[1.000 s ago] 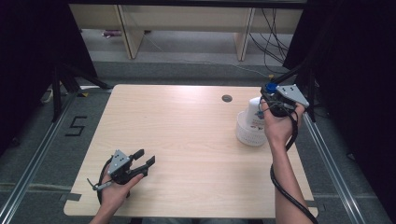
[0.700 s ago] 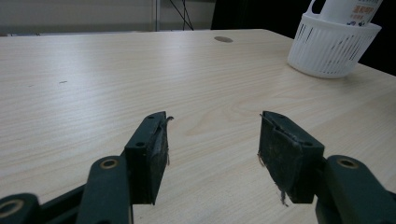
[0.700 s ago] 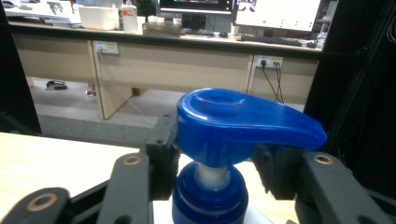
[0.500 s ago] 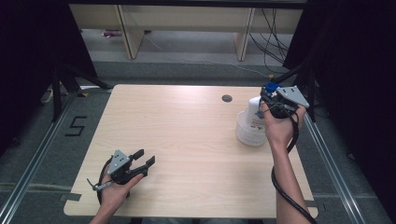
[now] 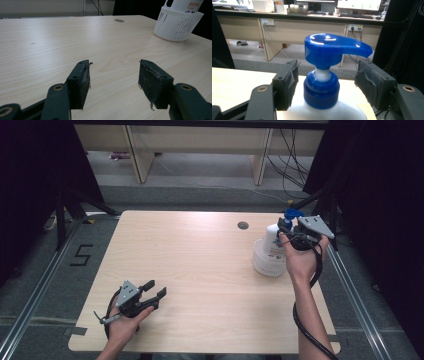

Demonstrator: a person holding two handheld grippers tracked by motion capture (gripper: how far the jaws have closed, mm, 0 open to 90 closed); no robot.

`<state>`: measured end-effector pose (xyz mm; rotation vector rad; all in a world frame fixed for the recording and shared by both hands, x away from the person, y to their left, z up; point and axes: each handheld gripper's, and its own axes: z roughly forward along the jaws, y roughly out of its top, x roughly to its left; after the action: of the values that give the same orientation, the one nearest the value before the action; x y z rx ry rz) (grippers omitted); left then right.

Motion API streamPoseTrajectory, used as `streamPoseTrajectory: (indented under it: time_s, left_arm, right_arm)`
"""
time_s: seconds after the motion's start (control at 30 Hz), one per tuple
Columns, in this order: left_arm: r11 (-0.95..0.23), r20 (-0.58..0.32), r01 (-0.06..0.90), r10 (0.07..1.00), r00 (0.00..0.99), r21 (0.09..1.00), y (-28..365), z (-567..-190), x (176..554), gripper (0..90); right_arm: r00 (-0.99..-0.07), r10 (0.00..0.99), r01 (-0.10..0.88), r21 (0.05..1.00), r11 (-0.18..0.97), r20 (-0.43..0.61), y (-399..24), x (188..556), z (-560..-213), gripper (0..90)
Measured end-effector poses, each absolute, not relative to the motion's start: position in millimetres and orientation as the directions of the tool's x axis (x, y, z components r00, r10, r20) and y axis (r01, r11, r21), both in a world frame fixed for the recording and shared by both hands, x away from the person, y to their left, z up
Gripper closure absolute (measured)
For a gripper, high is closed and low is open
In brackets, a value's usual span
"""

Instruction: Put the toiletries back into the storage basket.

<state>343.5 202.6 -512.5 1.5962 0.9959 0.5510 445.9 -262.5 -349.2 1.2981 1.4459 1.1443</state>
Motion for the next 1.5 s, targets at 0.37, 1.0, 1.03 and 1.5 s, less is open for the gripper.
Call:
streamPoseTrajectory:
  time_s: [0.37, 1.0, 1.03, 1.5]
  left_arm:
    - [-0.026, -0.152, 0.312, 0.833, 0.532, 0.950, 203, -513, 343, 41.6]
    - [-0.032, -0.148, 0.314, 0.835, 0.531, 0.949, 203, -513, 343, 41.6]
    - [-0.033, -0.147, 0.315, 0.834, 0.531, 0.949, 203, -513, 343, 41.6]
    - [-0.032, -0.146, 0.313, 0.836, 0.529, 0.949, 203, -513, 343, 41.7]
  right_arm:
    - [-0.115, 0.993, 0.210, 0.977, 0.047, -0.023, -267, 433, -354, 30.6]
    - [-0.145, 0.989, 0.213, 0.977, 0.017, 0.015, -283, 399, -368, 33.5]
    - [-0.147, 0.989, 0.213, 0.977, 0.028, 0.003, -285, 397, -369, 33.7]
    - [-0.148, 0.989, 0.274, 0.961, 0.042, -0.001, -296, 367, -397, 36.6]
